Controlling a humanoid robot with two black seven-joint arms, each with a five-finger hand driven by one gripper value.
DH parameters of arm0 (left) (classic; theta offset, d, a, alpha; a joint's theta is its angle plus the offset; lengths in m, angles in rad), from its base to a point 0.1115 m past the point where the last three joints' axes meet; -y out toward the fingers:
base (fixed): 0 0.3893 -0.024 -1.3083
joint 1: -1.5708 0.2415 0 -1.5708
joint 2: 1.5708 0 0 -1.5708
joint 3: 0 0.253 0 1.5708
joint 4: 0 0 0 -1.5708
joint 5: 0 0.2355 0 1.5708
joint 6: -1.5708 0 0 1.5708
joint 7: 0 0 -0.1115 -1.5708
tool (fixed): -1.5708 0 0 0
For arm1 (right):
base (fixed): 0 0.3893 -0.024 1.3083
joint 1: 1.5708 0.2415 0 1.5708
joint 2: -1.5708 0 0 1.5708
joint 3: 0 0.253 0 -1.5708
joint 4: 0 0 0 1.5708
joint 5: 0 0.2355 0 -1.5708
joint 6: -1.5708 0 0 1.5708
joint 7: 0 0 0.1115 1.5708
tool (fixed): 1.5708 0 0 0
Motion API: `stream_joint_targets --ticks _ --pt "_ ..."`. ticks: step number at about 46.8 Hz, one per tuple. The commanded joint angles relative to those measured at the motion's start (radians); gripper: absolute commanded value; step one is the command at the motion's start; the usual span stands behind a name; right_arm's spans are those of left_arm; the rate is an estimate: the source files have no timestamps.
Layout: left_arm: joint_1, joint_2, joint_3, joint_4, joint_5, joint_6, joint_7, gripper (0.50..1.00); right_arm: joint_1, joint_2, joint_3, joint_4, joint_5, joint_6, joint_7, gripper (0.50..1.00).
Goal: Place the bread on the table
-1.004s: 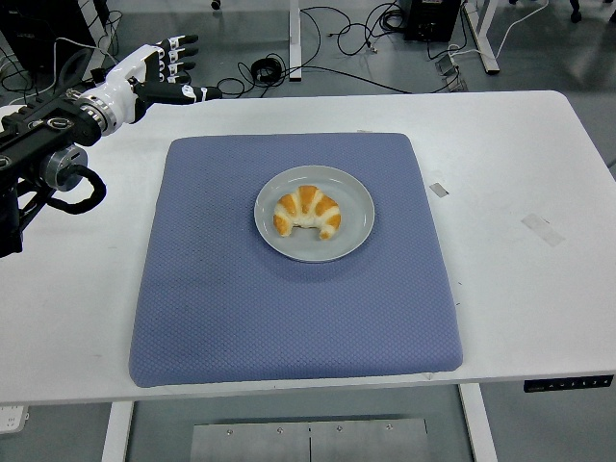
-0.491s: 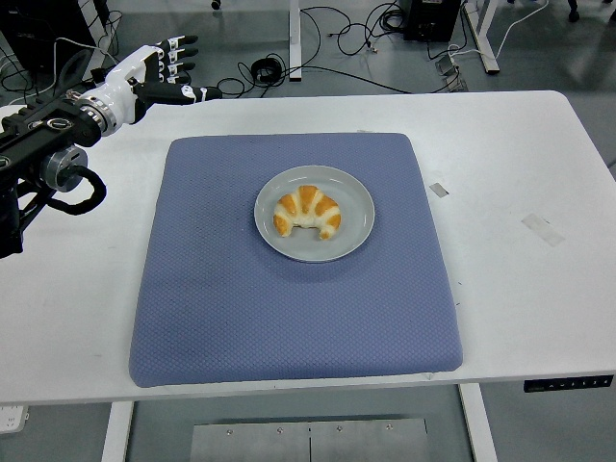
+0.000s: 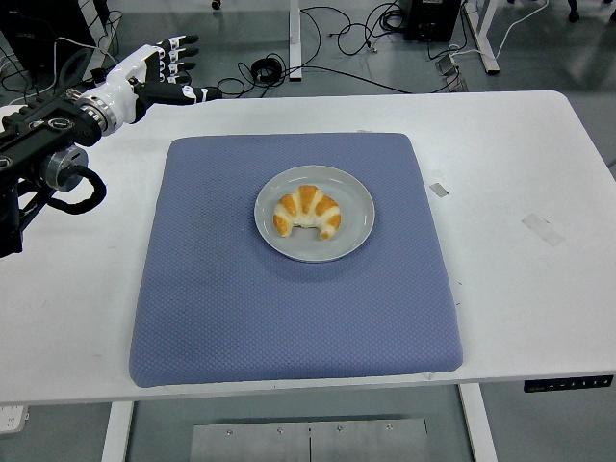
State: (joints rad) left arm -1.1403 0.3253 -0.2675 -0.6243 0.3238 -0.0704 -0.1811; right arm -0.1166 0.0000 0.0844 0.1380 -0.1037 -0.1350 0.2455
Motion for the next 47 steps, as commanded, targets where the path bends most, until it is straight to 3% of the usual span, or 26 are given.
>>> stream_joint_targets --ticks 1,47 --pt "-0.001 0.0 0.001 0.0 0.0 0.0 0.0 0.971 0.0 0.0 0.0 0.0 -0.001 0.0 0.0 1.0" --pt "-0.05 -0.034 0.08 0.0 0.035 0.0 0.0 0.971 0.0 0.0 0.0 0.0 0.001 0.0 0.0 1.0"
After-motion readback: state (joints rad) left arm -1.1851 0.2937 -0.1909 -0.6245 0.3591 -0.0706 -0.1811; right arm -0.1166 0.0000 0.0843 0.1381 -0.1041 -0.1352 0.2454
